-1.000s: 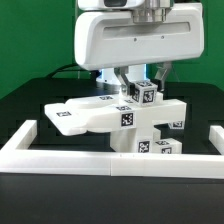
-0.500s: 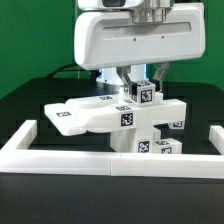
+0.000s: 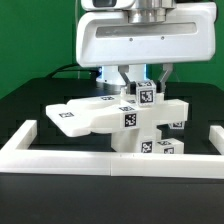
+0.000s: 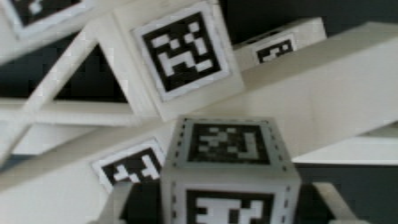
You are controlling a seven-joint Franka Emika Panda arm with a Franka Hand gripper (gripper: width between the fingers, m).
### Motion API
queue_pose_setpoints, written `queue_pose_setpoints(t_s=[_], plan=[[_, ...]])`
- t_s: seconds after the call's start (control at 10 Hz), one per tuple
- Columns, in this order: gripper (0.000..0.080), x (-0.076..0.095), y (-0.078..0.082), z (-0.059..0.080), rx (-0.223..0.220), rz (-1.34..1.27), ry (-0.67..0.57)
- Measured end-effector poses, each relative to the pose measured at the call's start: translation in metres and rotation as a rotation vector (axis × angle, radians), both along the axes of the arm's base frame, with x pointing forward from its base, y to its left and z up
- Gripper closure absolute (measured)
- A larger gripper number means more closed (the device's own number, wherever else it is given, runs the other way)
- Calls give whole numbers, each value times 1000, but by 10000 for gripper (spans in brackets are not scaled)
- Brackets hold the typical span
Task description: Assemble chair
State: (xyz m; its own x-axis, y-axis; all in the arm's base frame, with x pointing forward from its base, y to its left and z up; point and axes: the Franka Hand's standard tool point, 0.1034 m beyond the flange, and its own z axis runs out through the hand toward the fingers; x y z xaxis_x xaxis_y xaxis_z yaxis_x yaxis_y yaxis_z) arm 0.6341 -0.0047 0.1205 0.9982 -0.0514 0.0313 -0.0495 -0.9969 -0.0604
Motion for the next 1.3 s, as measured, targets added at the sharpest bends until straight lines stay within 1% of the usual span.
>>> queue_pose_setpoints(t_s=[0.5, 1.0, 1.3], plan=[[509, 4, 3, 0, 25, -375, -3], [509, 4, 15, 0, 46, -710, 22], [509, 6, 23, 0, 83, -960, 27]])
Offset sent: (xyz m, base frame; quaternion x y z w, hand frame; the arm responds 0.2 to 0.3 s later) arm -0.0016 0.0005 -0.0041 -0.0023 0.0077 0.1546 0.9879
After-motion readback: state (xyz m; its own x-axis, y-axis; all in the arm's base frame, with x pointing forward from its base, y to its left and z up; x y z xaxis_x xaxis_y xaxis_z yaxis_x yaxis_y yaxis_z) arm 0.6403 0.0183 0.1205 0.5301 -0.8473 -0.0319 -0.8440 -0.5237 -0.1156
